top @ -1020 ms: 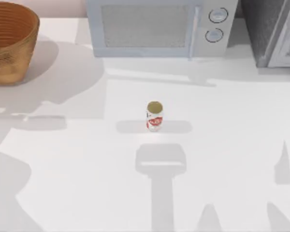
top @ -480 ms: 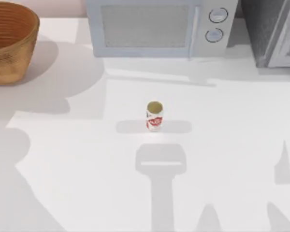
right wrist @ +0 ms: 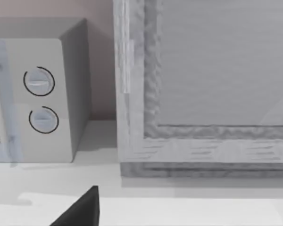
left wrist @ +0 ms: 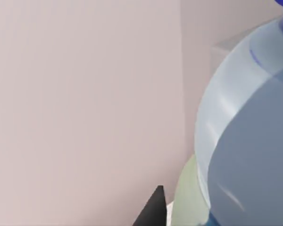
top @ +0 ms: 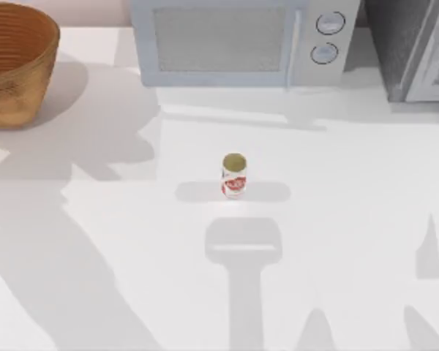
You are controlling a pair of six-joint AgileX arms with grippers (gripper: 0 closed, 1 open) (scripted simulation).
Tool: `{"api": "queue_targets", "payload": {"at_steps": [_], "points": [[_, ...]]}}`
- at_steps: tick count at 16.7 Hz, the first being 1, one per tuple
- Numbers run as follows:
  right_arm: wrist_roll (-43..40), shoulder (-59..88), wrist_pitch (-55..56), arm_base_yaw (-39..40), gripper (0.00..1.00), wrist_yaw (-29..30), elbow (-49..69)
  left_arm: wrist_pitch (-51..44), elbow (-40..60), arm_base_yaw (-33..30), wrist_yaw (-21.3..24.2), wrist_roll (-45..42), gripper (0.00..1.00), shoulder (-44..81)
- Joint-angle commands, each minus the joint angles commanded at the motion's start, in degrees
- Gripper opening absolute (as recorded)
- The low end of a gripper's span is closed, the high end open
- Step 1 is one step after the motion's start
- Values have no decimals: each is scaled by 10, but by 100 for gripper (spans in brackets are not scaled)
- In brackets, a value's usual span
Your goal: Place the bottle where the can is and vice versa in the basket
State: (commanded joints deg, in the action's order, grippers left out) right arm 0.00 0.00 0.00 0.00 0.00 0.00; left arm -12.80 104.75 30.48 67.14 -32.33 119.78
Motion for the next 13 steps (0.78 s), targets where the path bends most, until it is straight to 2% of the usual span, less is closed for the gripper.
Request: {"api": "queue_targets", "payload": {"at_steps": [5, 13], "points": [[0, 0, 0, 0, 100, 0, 0, -90, 34, -23, 55, -2, 0, -3], [0, 0, 0, 0, 100, 0, 0, -83, 30, -22, 53, 0, 0, -2]]}}
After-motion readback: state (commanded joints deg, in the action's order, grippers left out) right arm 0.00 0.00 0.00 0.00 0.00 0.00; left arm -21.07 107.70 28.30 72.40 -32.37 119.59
